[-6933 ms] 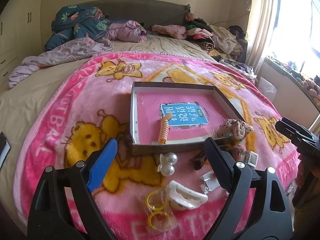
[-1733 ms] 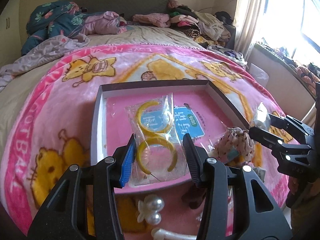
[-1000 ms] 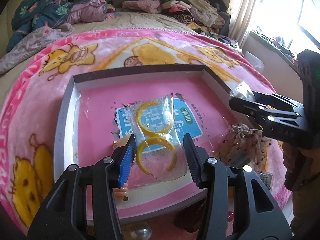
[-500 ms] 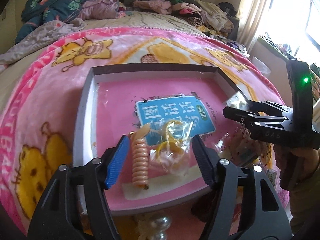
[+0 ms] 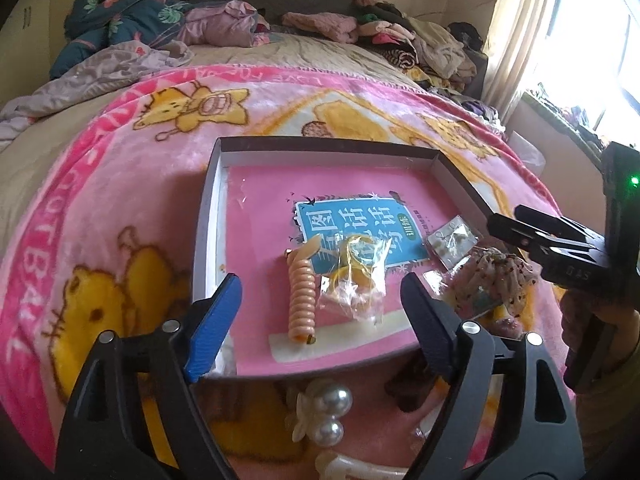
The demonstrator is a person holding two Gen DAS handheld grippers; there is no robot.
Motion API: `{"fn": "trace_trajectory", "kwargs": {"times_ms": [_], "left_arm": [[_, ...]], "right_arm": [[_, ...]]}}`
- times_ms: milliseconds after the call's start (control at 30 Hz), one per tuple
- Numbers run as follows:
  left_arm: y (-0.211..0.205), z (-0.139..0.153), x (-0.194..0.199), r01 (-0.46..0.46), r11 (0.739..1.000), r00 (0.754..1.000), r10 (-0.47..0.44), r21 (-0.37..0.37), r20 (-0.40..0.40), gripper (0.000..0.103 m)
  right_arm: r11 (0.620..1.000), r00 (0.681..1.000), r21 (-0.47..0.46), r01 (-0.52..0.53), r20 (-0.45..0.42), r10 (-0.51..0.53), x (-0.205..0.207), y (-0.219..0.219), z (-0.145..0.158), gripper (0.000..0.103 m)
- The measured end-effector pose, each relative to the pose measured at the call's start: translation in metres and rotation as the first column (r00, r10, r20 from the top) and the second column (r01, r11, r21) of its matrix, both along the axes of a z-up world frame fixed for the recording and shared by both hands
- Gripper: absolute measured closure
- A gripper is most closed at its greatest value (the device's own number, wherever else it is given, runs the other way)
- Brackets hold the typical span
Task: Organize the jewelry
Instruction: 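Drop the bangles into the pink box with left tool while right releases earring card, then lift both tools out of the box back over the remaining jewelry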
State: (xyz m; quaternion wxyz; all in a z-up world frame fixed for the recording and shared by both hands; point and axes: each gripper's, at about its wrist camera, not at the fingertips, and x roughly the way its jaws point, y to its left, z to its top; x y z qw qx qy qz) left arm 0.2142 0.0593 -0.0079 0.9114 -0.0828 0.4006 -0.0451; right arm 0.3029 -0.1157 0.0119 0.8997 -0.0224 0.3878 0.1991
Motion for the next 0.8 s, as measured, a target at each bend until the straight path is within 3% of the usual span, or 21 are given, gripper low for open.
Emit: {"fn": "trace_trajectory", "kwargs": {"times_ms": [333,800], "left_arm": [[0.006,0.006,-0.027,-0.040,0.999,0.999,0.040,0.009,0.005,0.016],[0.003,0.026,-0.060,-0.059,0.998,0.997,0.058,0.017,0.054,0.016]], "right_arm": [[0.999,0.997,0.011,0.038,0.074,-0.039,-0.042,-0.018,0.024,0.010],[0.999,0.994,0.010,0.052,0.092,-0.053,-0.082,-0.032,0.034,0.009]]}}
